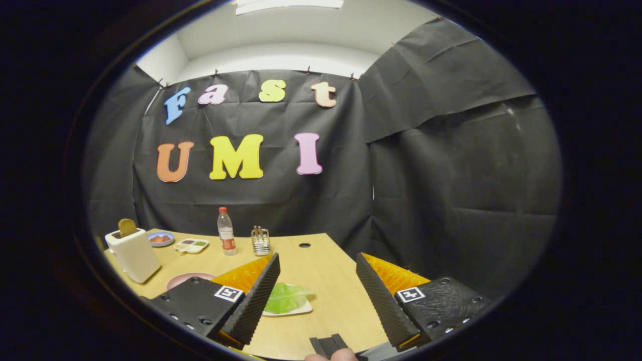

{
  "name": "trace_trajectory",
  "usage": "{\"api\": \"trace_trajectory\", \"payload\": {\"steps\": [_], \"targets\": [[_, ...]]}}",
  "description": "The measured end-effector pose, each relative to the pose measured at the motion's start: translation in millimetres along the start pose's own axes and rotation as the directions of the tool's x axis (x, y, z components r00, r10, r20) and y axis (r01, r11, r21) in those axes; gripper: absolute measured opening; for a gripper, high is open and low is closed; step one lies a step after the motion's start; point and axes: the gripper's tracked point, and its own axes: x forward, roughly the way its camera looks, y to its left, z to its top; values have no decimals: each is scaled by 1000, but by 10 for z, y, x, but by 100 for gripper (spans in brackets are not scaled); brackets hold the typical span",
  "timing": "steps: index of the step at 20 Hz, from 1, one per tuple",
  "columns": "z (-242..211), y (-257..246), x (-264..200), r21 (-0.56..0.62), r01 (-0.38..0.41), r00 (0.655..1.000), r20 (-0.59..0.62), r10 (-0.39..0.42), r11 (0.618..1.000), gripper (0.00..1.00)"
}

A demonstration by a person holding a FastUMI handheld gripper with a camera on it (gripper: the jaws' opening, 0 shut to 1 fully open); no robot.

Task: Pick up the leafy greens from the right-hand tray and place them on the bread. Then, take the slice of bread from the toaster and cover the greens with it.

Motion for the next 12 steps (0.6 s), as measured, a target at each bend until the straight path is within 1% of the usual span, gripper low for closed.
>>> {"api": "trace_trajectory", "payload": {"steps": [3, 6, 7, 9, 12], "targets": [[-183, -12, 120, 36, -10, 999, -48, 12, 999, 95], [-515, 3, 316, 83, -30, 988, -148, 42, 996, 94], [-621, -4, 387, 95, -31, 983, -178, 48, 995, 96], [-815, 50, 533, 132, -44, 968, -241, 75, 990, 96], [-996, 147, 815, 236, -54, 938, -320, 130, 970, 96]]}}
